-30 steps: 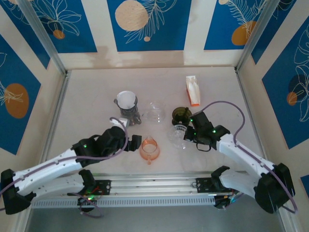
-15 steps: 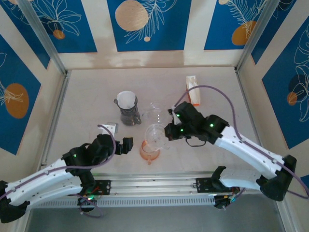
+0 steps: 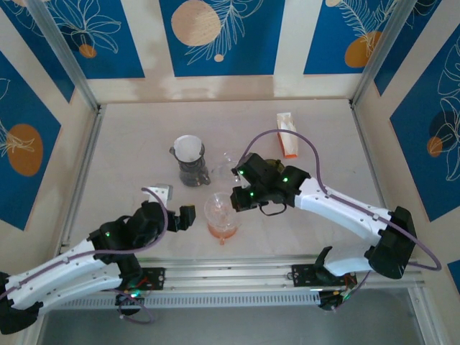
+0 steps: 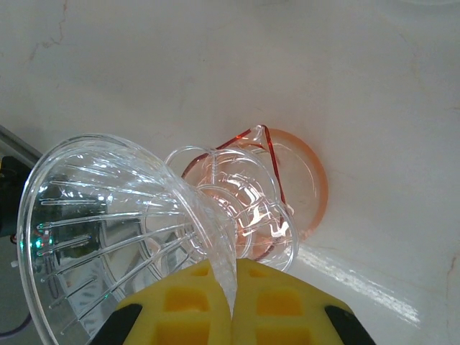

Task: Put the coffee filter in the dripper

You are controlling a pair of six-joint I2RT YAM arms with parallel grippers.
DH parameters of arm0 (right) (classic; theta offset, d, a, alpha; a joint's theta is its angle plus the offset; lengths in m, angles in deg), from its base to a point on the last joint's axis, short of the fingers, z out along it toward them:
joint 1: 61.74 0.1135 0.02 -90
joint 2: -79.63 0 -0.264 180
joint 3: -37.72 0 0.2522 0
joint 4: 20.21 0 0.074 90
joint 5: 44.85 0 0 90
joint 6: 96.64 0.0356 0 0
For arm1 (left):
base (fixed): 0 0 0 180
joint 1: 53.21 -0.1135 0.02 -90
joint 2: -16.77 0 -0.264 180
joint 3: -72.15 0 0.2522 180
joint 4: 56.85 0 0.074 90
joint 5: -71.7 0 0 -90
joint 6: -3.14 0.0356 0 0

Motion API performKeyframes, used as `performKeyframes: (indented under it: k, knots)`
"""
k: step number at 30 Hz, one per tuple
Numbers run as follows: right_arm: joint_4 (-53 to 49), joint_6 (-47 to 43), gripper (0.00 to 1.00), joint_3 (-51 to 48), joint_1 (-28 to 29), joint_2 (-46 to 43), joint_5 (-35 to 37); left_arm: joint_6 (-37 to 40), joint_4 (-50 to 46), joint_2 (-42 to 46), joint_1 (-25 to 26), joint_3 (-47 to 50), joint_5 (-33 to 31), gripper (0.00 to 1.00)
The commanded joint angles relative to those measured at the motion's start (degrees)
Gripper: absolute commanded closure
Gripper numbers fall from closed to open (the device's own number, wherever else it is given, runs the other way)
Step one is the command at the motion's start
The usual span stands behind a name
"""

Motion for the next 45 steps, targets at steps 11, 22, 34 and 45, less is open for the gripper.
performKeyframes:
  k: [11,22,34,45]
  knots:
    - [1.1,-0.5,0.96,0.5,-1.5,2.6,-2.0,0.6,-0.2,0.1,0.3,0.5,-1.7,0.0]
    - [0.7,-0.1,0.37,0.5,-1.6,-0.4,2.0,0.8,0.9,-0.3,0.3,0.9,-1.1,0.0]
    - [9.3,-4.2,0.48,-2.1,-24.8,-3.7,5.5,0.0,3.9,-0.9,0.2,3.3,-0.6,0.0]
    - [11.6,-12.4,0.61,14.9,-38.0,18.6,13.6,0.6,6.2,-2.8,0.3,2.9,1.1,0.0]
